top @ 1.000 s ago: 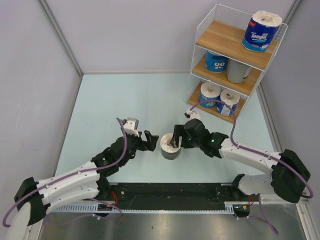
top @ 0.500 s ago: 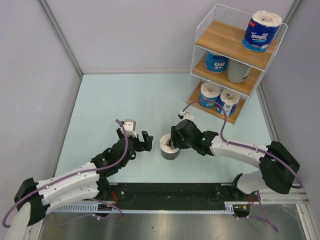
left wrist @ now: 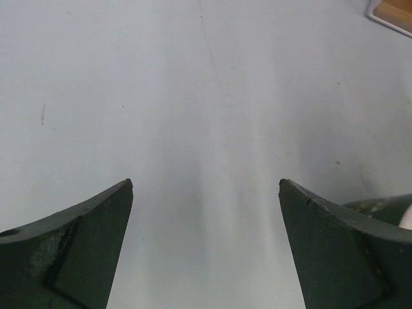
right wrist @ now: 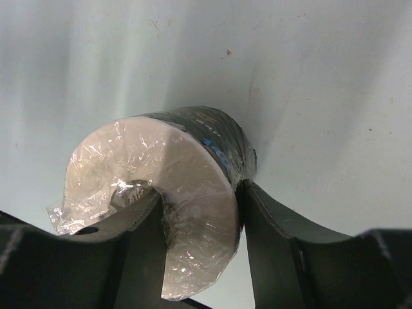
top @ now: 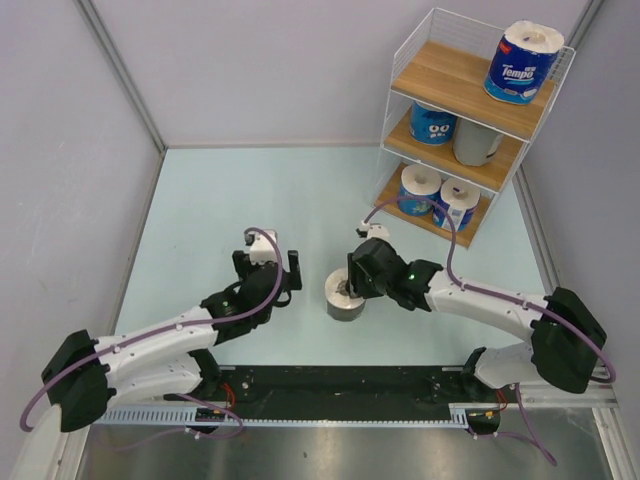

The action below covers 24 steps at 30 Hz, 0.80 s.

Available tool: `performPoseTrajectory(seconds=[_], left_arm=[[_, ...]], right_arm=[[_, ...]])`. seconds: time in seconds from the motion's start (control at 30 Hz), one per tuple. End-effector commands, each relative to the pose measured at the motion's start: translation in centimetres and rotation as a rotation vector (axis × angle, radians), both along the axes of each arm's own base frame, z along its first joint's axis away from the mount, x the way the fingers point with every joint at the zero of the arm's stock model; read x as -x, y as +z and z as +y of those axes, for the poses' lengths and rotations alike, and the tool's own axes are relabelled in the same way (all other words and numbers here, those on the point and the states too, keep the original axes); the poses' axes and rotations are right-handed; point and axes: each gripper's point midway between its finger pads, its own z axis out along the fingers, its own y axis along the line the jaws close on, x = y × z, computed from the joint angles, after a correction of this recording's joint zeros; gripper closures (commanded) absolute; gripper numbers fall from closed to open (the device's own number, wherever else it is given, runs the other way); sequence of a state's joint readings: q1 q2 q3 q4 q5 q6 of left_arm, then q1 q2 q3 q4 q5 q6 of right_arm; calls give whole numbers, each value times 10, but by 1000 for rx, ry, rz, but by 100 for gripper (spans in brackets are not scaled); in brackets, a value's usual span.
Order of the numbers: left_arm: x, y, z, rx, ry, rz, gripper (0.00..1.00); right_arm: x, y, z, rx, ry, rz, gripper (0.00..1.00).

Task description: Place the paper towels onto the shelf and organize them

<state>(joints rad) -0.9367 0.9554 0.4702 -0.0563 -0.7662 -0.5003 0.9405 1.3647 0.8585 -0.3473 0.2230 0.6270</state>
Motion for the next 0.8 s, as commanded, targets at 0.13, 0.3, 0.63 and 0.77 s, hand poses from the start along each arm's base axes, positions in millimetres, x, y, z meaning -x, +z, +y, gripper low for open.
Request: performPoseTrajectory(seconds=[0.13, 0.3, 0.63, 0.77], left_arm=[[-14, 17, 9, -84, 131, -13, 0], [-11, 13, 6, -67, 99, -6, 0], [-4, 11, 9, -80, 65, 19, 0], [0, 6, 11, -59, 60, 22, 0]], right_arm=[[-34, 130, -15, -145, -56, -266, 58], [-51, 197, -41, -132, -95, -373, 58], [-112, 347, -91, -110, -244, -621, 59], [-127, 400, -101, -113, -283, -708, 60]])
